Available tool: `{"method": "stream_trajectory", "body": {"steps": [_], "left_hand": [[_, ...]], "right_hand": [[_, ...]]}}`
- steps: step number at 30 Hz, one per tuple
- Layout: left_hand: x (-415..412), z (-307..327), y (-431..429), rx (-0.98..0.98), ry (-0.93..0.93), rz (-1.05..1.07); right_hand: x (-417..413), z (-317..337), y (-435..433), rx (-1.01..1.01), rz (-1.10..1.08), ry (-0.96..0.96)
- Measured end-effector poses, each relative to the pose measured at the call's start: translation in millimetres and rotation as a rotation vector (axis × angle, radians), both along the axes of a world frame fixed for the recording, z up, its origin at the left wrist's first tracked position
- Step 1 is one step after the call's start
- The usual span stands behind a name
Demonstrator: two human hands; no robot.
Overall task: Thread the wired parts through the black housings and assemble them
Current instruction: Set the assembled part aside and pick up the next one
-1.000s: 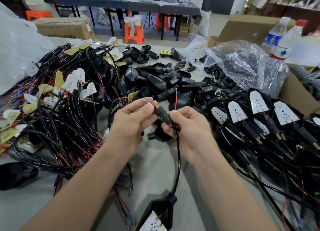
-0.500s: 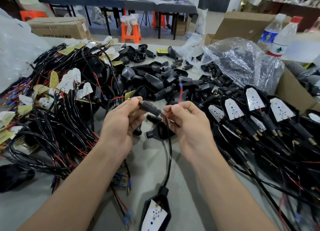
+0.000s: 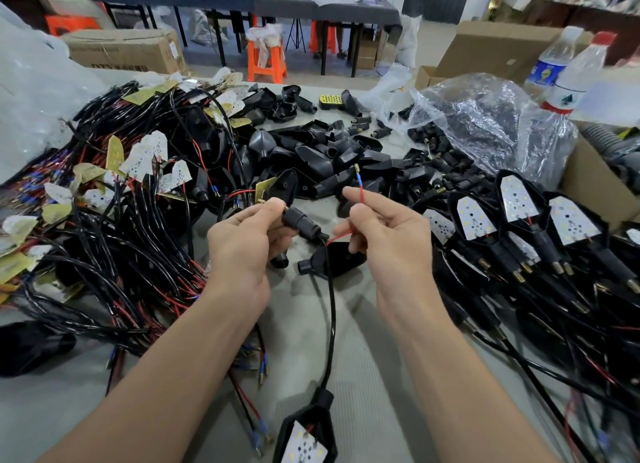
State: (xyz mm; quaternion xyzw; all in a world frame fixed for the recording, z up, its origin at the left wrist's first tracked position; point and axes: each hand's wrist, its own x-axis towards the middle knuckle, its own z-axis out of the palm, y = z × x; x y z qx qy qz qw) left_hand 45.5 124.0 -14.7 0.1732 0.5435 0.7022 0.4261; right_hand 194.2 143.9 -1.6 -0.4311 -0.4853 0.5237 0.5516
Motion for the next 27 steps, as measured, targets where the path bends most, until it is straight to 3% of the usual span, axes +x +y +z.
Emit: {"method": "stream_trajectory", "body": {"steps": [2, 6, 12, 15, 23, 27], "left_hand": [[-2.5, -0.7, 1.3, 0.0, -0.016, 0.002], [-4.8, -3.4, 2.9, -0.04, 0.029, 0.0], [-8.5, -3.5, 5.5, -0.05, -0.008, 0.063], [-8.3, -3.2, 5.1, -0.05, -0.022, 0.062], [-9.1, -3.4, 4.7, -0.042, -0.017, 0.083], [-8.6, -2.8, 3.7, -0.044, -0.012, 0.093]], "right_hand": [[3.7, -3.2, 1.1, 0.051, -0.096, -0.142], [8.2, -4.7, -1.0, 0.248, -0.153, -0.665], [6.8, -5.5, -0.3, 0.305, -0.032, -0.716], [7.6, -2.3, 2.5, 0.233, 0.07, -0.552], [10.8, 6.7, 2.9, -0.026, 0.386, 0.363], [7.8, 7.3, 0.9, -0.069, 0.38, 0.475]]}}
